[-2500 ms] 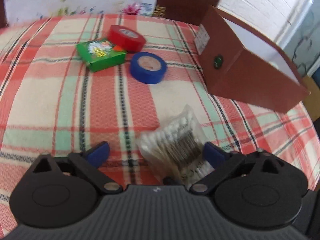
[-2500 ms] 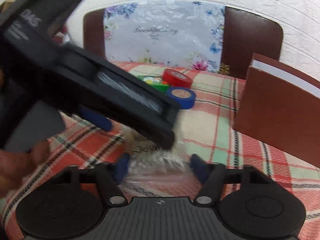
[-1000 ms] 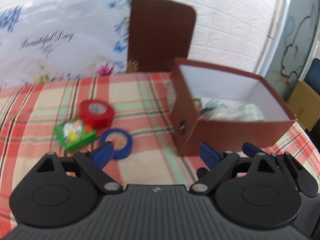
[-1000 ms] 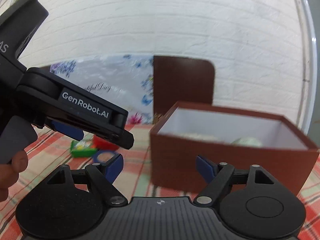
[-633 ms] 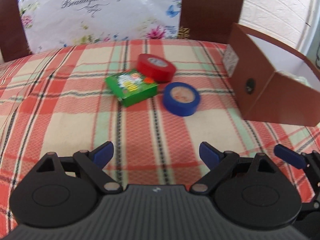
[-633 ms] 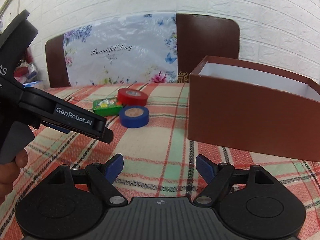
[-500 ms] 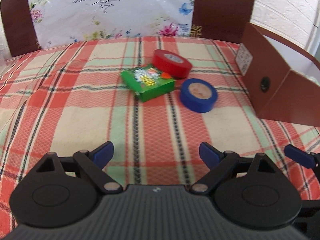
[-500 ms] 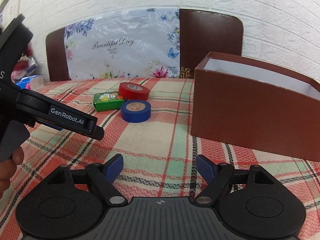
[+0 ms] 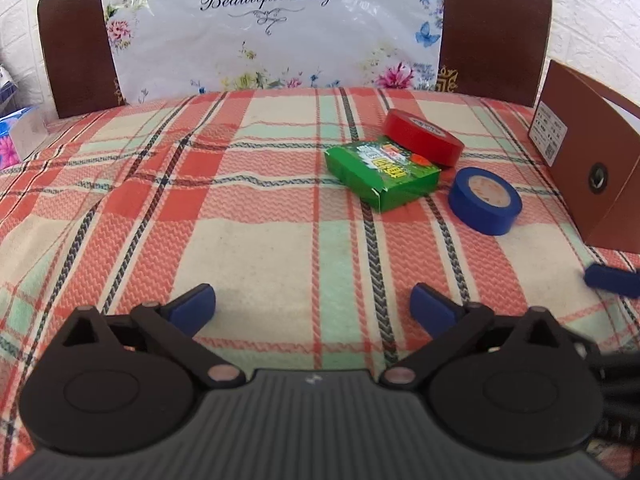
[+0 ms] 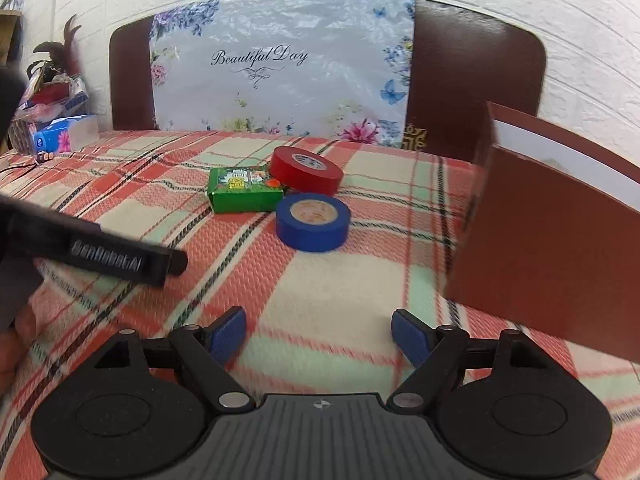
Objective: Organize objects
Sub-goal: 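Grasp the blue tape roll with the right gripper, then take the blue tape roll with the left gripper, release it into the brown box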
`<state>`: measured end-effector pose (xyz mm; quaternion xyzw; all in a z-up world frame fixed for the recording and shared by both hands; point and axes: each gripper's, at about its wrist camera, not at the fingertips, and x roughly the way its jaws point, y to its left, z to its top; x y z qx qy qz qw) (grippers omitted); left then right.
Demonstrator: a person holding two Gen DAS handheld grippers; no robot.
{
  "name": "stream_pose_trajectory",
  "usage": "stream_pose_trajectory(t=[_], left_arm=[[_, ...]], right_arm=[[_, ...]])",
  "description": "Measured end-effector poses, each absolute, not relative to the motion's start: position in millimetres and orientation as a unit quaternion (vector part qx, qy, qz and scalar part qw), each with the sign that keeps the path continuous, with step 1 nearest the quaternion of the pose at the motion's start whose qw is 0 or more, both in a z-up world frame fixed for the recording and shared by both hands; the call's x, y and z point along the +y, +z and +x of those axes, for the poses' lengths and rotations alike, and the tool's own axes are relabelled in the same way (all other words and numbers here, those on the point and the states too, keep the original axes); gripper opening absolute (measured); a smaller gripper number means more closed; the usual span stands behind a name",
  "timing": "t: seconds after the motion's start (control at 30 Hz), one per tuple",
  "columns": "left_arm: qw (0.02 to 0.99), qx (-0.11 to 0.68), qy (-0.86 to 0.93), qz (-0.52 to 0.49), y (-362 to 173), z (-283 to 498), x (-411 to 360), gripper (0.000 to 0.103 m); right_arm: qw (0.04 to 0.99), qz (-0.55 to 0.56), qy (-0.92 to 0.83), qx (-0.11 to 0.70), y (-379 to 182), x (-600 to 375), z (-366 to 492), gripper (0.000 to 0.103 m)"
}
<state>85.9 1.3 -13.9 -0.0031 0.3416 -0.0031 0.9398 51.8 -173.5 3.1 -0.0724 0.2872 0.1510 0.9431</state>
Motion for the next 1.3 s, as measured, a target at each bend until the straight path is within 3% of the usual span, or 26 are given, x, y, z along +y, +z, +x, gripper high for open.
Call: stream_pose_trajectory(t=[0.23, 0.3, 0.33, 0.57, 0.8, 0.9, 1.03, 1.1, 1.17, 1.23, 1.3], left_arm=[[0.950, 0.310, -0.004, -0.048, -15.3, 80.5, 14.7, 0.103], [0.950, 0.310, -0.001, -0.041, -16.2, 80.9, 11.6, 0.103], [0.950, 0.311, -0.001, -0.038, -16.4, 81.4, 11.0, 0.103], [0.949, 0.313, -0.002, -0.028, -17.9, 82.2, 11.0, 0.103], [0.942, 0.336, -0.007, -0.019, -12.9, 79.7, 5.8, 0.103], [0.931, 0.353, -0.073, -0.063, 4.3, 69.2, -9.3, 0.090], [0.919, 0.352, -0.176, -0.018, 26.0, 52.8, -71.0, 0.086], [0.908, 0.365, -0.205, 0.011, 26.4, 49.9, -97.4, 0.079], [0.895, 0.394, -0.203, 0.045, 16.8, 52.6, -117.1, 0.062], [0.887, 0.416, -0.192, 0.054, 4.4, 56.5, -123.8, 0.061], [0.886, 0.419, -0.193, 0.049, 5.5, 55.6, -126.8, 0.048]], right_arm=[[0.943, -0.061, 0.149, 0.291, 0.8, -160.8, 107.9, 0.078], [0.942, -0.067, 0.162, 0.287, 1.5, -154.8, 115.2, 0.068], [0.941, -0.072, 0.170, 0.285, 2.0, -152.1, 116.5, 0.055], [0.940, -0.075, 0.171, 0.285, 4.8, -164.7, 91.8, 0.055], [0.941, -0.063, 0.161, 0.290, 2.7, -210.4, 8.9, 0.055], [0.945, -0.059, 0.146, 0.286, 1.1, -220.2, -16.4, 0.055], [0.947, -0.058, 0.140, 0.284, -0.1, -218.5, -15.4, 0.055], [0.947, -0.054, 0.142, 0.282, -0.1, -221.3, -14.3, 0.055], [0.948, -0.047, 0.143, 0.280, 0.1, -225.7, -13.3, 0.055], [0.948, -0.047, 0.146, 0.278, -0.3, -225.8, -12.6, 0.055], [0.949, -0.049, 0.146, 0.276, 0.0, -225.2, -11.8, 0.054]])
